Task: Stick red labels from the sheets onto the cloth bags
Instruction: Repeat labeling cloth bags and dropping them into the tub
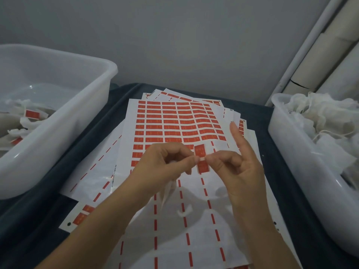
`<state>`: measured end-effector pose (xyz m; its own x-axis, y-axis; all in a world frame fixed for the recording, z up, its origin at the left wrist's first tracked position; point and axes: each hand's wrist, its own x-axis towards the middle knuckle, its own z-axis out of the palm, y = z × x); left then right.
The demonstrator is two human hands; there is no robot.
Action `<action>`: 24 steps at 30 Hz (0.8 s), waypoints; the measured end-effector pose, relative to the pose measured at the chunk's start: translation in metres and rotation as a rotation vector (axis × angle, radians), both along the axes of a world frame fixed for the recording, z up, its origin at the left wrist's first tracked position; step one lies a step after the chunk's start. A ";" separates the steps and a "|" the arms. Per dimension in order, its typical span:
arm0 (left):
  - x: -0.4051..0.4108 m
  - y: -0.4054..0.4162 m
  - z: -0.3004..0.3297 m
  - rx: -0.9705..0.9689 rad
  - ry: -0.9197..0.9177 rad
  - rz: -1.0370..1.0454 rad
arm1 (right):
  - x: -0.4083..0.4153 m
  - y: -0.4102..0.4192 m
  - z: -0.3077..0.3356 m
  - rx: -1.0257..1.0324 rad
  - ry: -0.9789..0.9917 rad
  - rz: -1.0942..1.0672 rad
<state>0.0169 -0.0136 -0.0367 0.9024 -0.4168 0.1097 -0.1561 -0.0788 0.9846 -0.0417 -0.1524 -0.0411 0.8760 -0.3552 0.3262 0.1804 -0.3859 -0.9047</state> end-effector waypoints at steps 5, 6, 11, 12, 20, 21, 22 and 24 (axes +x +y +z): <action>-0.004 -0.004 0.003 0.089 -0.023 0.069 | 0.000 -0.002 0.001 -0.041 0.024 -0.020; -0.004 -0.005 0.002 0.121 -0.066 0.108 | 0.000 -0.002 0.000 -0.030 0.032 -0.028; -0.006 -0.006 0.001 0.183 -0.396 0.277 | 0.002 0.001 -0.001 0.043 0.069 -0.035; -0.007 -0.006 -0.001 0.189 -0.523 0.289 | 0.002 0.001 -0.001 0.064 0.073 -0.028; -0.010 -0.006 -0.009 0.237 -0.827 0.314 | -0.002 0.005 0.003 -0.052 -0.016 -0.078; -0.009 -0.006 -0.009 0.226 -0.825 0.313 | -0.002 0.005 0.002 -0.102 -0.040 -0.098; -0.009 -0.006 -0.009 0.217 -0.817 0.304 | -0.002 0.004 0.003 -0.165 -0.072 -0.122; -0.009 -0.006 -0.010 0.212 -0.784 0.282 | -0.002 0.003 0.004 -0.340 -0.172 -0.199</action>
